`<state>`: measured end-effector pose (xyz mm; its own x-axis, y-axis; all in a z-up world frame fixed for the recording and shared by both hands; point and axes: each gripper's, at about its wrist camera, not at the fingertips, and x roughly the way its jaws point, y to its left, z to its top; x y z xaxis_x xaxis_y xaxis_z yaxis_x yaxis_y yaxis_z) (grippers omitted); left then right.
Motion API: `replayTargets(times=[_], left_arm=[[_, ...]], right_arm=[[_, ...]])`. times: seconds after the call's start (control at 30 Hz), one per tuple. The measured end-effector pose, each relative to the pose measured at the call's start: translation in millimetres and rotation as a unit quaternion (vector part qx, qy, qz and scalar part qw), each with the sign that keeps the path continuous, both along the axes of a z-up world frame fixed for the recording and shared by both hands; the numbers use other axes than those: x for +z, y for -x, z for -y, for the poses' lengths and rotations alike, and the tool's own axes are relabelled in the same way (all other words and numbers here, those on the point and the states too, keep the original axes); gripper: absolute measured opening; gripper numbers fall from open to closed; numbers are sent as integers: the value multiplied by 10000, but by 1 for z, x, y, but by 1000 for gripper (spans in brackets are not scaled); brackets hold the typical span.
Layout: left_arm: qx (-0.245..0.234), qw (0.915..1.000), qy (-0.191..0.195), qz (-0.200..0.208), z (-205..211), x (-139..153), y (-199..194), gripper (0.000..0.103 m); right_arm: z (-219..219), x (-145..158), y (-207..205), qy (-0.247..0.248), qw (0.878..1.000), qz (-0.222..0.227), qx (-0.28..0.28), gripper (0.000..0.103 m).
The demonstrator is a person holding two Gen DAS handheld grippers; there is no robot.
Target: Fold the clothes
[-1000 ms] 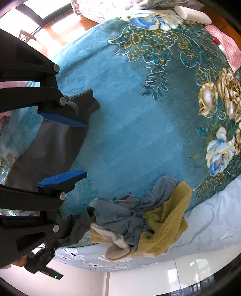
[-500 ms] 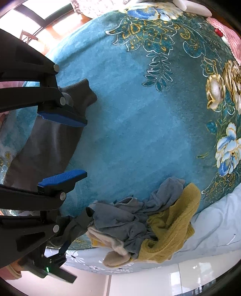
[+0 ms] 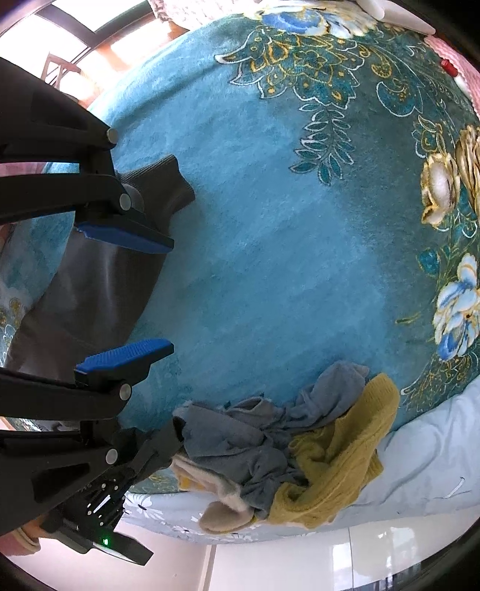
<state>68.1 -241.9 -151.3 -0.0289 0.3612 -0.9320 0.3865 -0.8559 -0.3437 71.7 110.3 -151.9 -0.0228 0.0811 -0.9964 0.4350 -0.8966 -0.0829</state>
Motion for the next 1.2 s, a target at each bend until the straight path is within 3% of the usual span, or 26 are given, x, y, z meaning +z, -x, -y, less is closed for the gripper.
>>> replayTargets(times=[0.1, 0.17, 0.3, 0.37, 0.53, 0.67, 0.7, 0.73, 0.77, 0.9, 1.03, 1.1, 1.13, 1.2], left_arm=[[170, 9999, -27, -10, 13, 0, -5, 49], [305, 9995, -38, -15, 23, 0, -9, 49], [561, 9984, -42, -35, 43, 0, -17, 49], [626, 9980, -44, -23, 49, -1, -20, 49], [786, 9969, -48, 6, 63, -5, -28, 49], [930, 9956, -70, 67, 74, -12, -33, 49], [971, 9952, -82, 95, 76, -15, -34, 49], [992, 9949, -99, 127, 76, -18, -34, 49], [1002, 9948, -117, 161, 76, -21, -34, 49], [838, 9961, -202, 206, 64, -25, -26, 49], [533, 9981, -269, 153, 48, -23, -19, 49], [444, 9985, -276, 129, 45, -22, -18, 49], [430, 9986, -277, 126, 45, -22, -19, 49], [498, 9983, -280, 153, 49, -25, -20, 49]], right_arm=[[7, 14, 3, 363, 9993, 26, -65, 4], [29, 40, 8, 1209, 9926, 6, 125, 4], [73, 90, 18, 2807, 9585, -43, 488, 0], [90, 98, 34, 3010, 9519, -139, 553, 0], [93, 58, 75, 2159, 9764, -74, -3, 4], [67, 23, 70, 1276, 9912, 222, -272, 10], [60, 15, 67, 1092, 9928, 370, -332, 32], [54, 7, 62, 929, 9936, 512, -395, 62], [47, 1, 56, 842, 9933, 633, -473, 69], [36, -23, 34, 472, 9919, 952, -701, 76], [24, -52, 18, 81, 9862, 1213, -1122, 75], [17, -55, 15, 138, 9828, 1234, -1364, 48], [15, -55, 15, 201, 9811, 1245, -1467, 17], [19, -52, 18, 348, 9795, 1248, -1543, 7]])
